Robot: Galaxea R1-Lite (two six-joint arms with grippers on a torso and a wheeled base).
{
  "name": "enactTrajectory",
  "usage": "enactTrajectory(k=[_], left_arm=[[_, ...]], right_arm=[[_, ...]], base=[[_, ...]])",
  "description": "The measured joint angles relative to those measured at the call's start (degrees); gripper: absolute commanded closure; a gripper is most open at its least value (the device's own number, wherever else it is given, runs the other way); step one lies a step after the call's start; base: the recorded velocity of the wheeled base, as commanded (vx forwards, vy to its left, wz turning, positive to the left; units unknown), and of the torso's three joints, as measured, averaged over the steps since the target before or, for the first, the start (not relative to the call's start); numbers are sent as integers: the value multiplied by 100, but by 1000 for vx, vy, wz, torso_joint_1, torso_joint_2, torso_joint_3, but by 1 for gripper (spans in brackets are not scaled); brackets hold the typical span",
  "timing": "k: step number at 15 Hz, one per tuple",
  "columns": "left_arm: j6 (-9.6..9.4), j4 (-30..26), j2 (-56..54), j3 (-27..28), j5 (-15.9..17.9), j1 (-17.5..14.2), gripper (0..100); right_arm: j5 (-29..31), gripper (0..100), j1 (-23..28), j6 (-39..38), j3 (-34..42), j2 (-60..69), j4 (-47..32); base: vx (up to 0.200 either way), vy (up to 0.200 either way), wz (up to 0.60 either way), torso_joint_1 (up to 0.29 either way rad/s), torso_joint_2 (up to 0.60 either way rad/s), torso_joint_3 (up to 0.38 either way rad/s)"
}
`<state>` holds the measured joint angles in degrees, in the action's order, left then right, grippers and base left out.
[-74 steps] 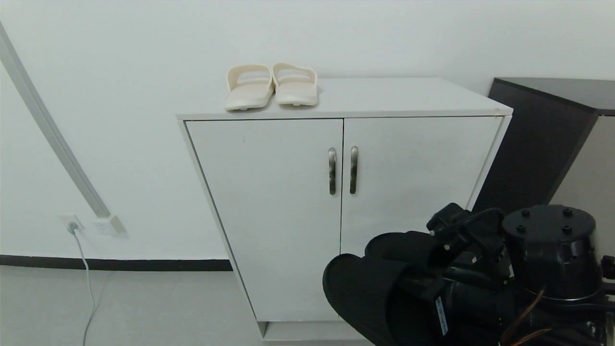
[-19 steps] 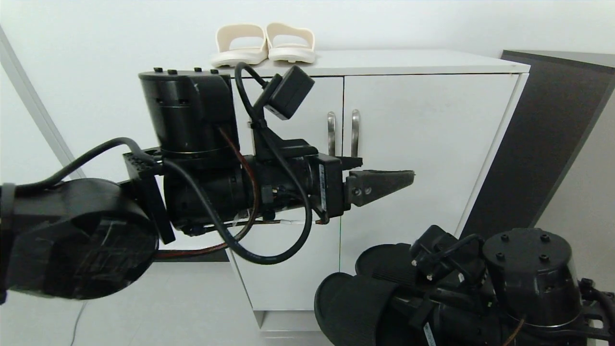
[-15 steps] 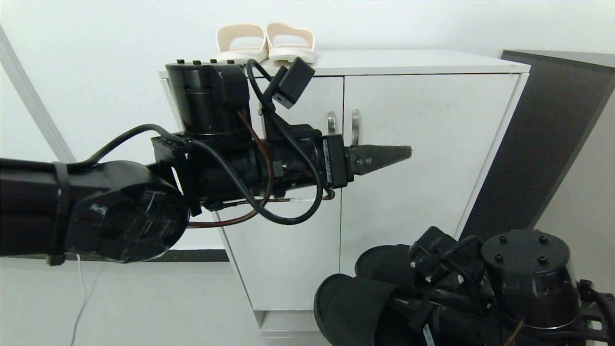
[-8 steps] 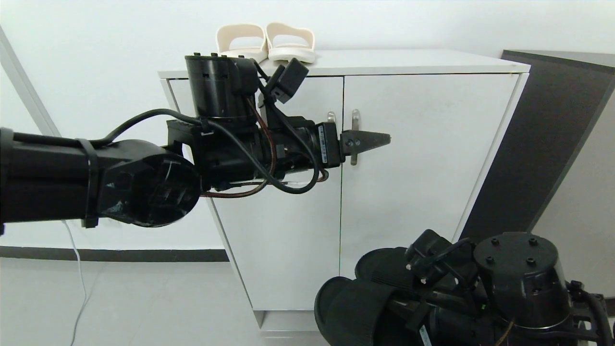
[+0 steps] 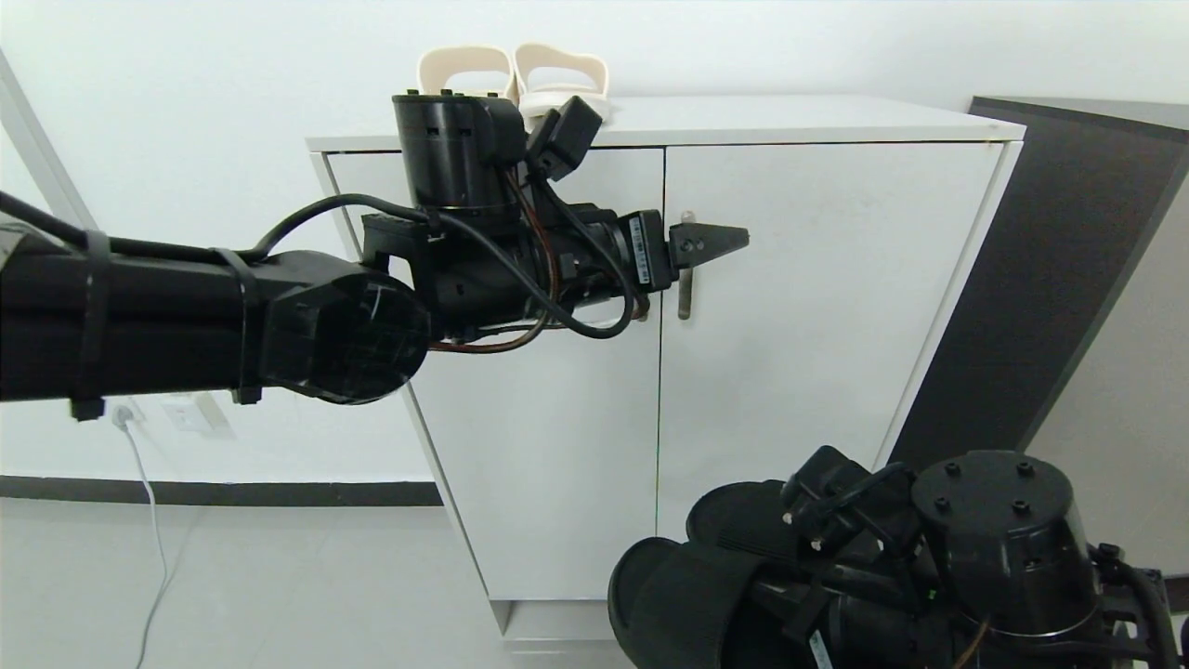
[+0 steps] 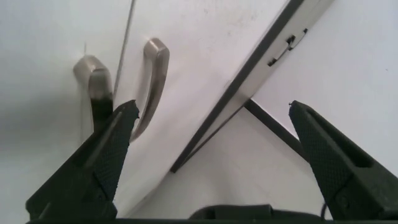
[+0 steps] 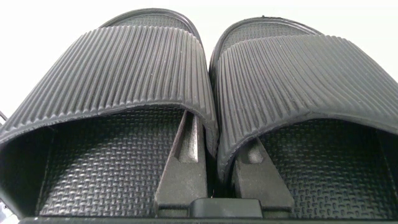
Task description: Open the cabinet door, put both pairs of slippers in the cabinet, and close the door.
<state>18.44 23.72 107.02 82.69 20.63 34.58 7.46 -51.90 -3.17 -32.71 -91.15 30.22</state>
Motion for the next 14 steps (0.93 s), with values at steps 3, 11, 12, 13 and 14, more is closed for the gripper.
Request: enactTrajectory(k=[3,11,12,13,14], left_arm=[[0,-5,122,122,-87,56,0],[0,-11,378,339,-139,151,0],[-2,-11,412,374,-139,152,0],[0,-11,452,408,-139,152,0],[-2,-5,486,428,-155,152,100]], right_arm=[[1,100,46,-5,0,-39,2],[1,100,55,0,-6,-50,16],[1,100,52,0,-9,-50,27],[1,100,50,0,-9,-50,29],[1,100,49,0,-9,-48,38]], base=[[0,0,0,0,0,0],[0,0,0,0,0,0],[0,0,0,0,0,0],[0,0,0,0,0,0],[0,0,0,0,0,0]])
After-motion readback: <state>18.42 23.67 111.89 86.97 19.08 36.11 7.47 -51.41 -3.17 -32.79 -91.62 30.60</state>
